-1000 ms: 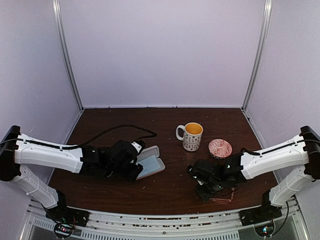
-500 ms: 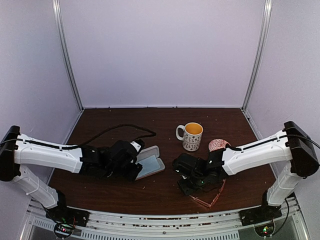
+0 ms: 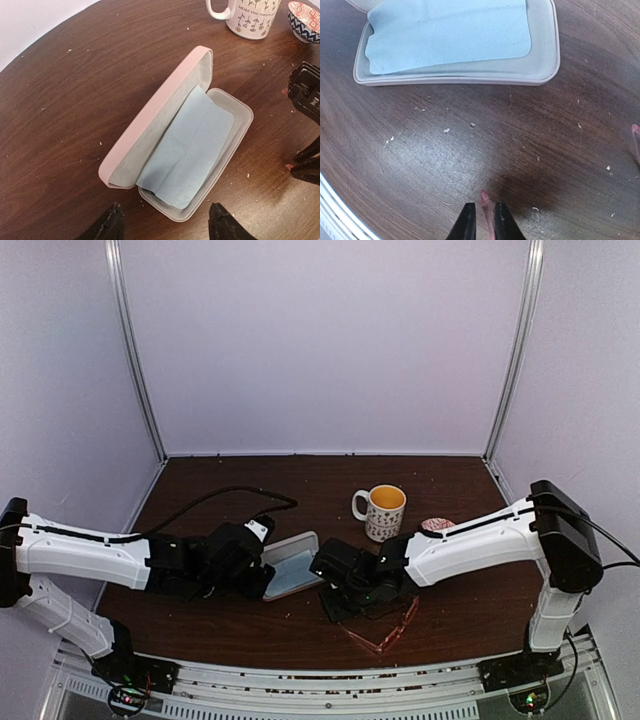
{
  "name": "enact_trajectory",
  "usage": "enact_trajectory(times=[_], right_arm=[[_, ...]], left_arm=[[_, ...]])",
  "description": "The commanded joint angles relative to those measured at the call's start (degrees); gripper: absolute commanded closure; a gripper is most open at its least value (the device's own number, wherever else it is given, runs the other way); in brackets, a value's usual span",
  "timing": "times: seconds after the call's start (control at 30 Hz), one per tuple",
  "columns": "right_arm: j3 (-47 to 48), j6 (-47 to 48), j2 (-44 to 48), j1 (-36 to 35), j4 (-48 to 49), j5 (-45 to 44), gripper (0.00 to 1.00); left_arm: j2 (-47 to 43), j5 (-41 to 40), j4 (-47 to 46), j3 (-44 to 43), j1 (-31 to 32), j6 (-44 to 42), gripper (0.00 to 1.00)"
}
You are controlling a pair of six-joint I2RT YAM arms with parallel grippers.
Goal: Organize the sunglasses
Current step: Move the left temple of the sunglasses to the center of the board, then pick up the right temple of the sunglasses from the center of the board.
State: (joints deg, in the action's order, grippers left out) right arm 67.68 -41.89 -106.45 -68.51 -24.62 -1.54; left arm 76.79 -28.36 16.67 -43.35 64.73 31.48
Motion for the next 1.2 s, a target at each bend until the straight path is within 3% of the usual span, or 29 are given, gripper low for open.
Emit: enact_trajectory(times=[0.0, 0.17, 0.43, 0.73, 1.17], right_arm=[[1.8, -0.1, -0.9, -0.4, 0.4, 0.2, 0.83], [2.2, 1.5, -1.3, -0.5, -0.4, 0.4, 0.72], [0.8, 6.3, 6.9, 0.5, -5.7, -6.9, 0.47], [-4.5, 12.9, 12.0, 8.8, -10.2, -7.1, 0.45], [-1.8, 24.3, 5.9, 14.1, -16.2, -3.8, 0.47]], left_arm=[[-1.0, -1.6, -0.8, 0.6, 0.4, 0.4, 0.38], [-1.1, -2.1, -0.1, -0.1, 0.4, 0.0, 0.30], [-0.6, -1.6, 0.1, -0.9, 0.3, 0.2, 0.23], [-0.7, -0.7, -0.6, -0.9, 0.3, -0.1, 0.20], [0.7, -0.4, 0.1, -0.9, 0.3, 0.6, 0.20]])
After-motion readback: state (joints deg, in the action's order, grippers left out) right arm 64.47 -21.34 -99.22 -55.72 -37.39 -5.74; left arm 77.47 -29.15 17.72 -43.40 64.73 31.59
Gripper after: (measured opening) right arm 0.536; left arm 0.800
